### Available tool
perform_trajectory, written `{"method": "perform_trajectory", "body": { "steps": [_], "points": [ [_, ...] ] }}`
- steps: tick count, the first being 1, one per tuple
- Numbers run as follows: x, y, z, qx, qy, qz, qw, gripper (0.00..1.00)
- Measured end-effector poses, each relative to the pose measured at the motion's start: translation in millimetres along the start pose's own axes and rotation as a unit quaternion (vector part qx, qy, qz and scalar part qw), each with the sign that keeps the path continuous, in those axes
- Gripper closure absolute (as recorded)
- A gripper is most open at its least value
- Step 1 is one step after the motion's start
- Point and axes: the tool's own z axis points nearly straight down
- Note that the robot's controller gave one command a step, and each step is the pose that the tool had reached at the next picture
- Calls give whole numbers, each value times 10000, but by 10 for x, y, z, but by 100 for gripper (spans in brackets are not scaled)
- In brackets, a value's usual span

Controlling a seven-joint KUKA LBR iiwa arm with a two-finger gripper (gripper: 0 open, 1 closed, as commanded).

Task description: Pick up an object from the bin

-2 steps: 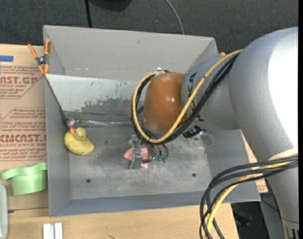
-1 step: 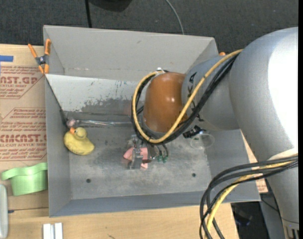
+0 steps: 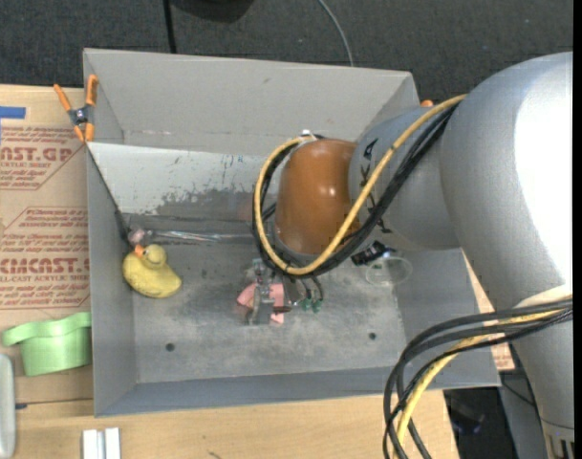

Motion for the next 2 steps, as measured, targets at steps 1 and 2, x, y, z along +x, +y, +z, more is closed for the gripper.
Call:
{"method": "perform_trajectory", "body": {
  "steps": [1, 2],
  "points": [
    [10, 1, -34, -1, 15, 3, 10000, 100],
    [12, 2, -158, 0, 18, 3, 10000, 100]
  ]
}}
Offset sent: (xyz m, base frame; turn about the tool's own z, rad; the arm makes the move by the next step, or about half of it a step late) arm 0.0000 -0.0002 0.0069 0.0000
